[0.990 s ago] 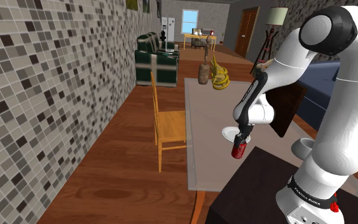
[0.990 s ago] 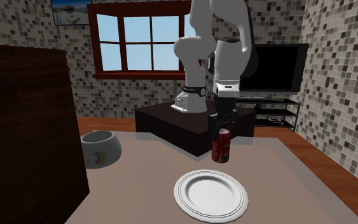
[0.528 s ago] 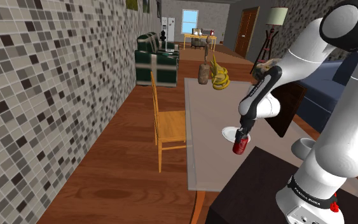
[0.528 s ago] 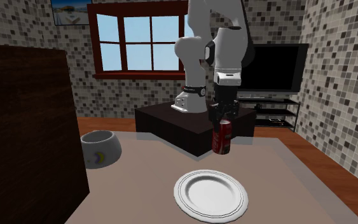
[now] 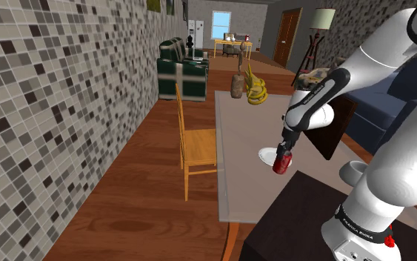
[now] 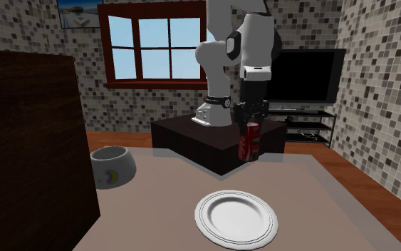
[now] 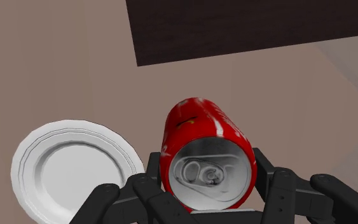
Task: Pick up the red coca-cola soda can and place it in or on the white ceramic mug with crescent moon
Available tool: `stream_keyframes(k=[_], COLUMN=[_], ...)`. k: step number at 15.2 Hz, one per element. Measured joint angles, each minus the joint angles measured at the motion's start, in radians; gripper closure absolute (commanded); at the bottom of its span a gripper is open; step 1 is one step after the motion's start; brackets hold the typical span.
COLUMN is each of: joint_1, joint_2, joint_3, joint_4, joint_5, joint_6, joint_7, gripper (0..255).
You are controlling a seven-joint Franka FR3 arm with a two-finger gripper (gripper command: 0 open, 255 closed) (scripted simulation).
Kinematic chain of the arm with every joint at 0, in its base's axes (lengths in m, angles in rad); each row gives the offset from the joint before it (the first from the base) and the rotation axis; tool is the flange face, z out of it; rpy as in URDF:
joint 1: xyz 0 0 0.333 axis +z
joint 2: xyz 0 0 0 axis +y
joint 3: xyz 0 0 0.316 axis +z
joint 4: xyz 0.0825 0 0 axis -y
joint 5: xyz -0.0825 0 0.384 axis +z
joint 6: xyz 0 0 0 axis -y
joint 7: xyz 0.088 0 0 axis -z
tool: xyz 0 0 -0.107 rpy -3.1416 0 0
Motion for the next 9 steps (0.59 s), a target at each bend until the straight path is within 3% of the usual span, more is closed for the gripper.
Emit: stream_keyframes(k=[9], joint_1=[-0.036], joint_2=[-0.161], joint_3=[0.026], joint_4=[0.02], joint_5=[-0.087], joint_6=[-0.174], joint_7=[0.063], gripper=[255])
